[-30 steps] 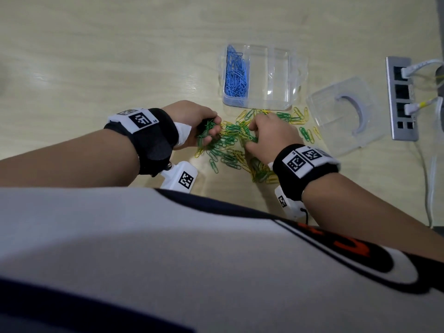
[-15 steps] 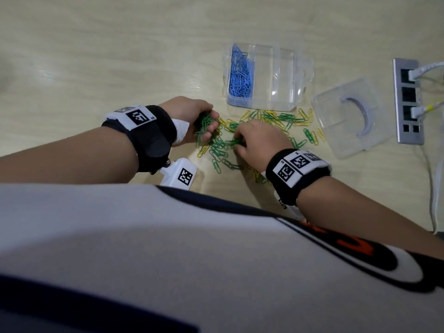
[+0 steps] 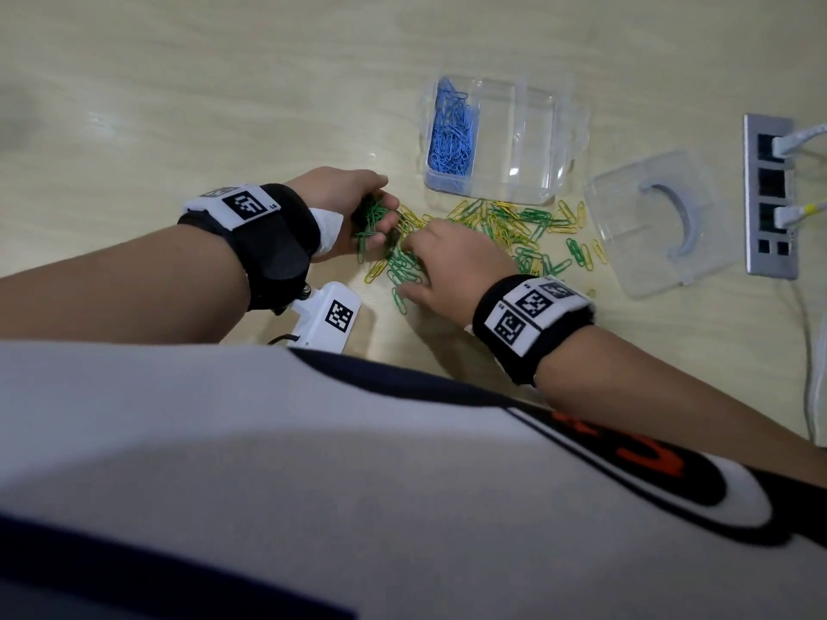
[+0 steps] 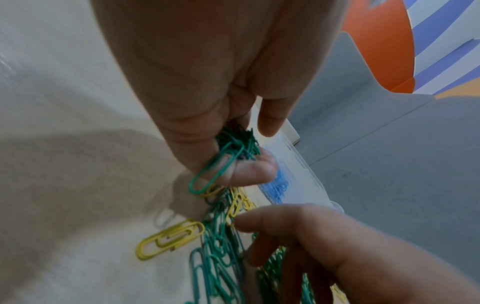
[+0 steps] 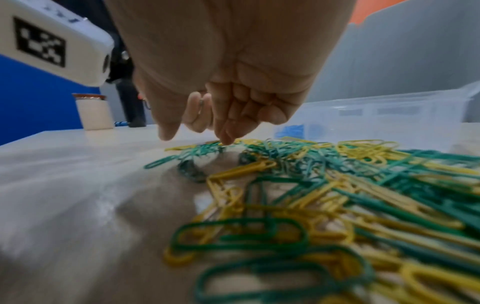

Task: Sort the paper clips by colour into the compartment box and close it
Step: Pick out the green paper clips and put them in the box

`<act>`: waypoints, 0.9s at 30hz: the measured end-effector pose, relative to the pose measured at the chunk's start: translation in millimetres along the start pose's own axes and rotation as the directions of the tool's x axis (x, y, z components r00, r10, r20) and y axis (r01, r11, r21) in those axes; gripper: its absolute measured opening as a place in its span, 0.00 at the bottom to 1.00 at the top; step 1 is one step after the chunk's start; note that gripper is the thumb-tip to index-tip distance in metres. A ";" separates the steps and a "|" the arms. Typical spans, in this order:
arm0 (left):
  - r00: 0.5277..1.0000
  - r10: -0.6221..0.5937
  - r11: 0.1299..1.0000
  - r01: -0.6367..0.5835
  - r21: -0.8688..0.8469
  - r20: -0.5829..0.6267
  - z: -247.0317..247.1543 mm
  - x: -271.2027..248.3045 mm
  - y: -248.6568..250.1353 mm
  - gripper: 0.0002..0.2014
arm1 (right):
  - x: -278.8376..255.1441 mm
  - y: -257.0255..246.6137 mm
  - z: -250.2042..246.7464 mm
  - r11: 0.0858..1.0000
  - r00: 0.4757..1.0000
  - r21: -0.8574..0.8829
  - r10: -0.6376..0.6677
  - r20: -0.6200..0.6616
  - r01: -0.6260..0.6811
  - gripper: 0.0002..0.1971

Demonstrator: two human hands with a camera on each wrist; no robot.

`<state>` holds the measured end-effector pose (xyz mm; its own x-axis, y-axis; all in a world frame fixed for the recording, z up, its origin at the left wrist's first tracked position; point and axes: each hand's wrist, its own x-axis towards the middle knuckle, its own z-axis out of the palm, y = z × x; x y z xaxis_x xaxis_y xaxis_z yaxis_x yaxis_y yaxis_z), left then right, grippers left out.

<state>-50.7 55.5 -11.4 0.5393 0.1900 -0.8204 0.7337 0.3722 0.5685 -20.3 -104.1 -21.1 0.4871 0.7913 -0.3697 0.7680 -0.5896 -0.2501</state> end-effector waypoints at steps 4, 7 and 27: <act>1.000 0.012 1.000 -0.012 -0.014 -0.028 1.9 -1.8 -2.1 0.17 | -0.2 -5.3 7.1 0.998 1.000 -0.064 -0.015 -0.026 0.014 0.24; 0.999 0.012 1.000 -0.013 -0.018 -0.039 3.8 -2.3 -4.3 0.17 | 3.1 -4.1 8.2 0.999 0.999 -0.035 -0.003 -0.045 0.002 0.17; 0.999 -0.041 0.995 0.041 0.089 -0.003 16.2 -15.1 -9.8 0.21 | -6.7 0.2 -28.0 0.957 0.976 0.275 0.143 -0.161 -0.095 0.04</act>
<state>-59.3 34.3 -3.6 0.5077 0.1769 -0.8432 0.7891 0.2973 0.5375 -11.7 -105.0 6.4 0.6525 0.7146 -0.2523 0.5744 -0.6835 -0.4505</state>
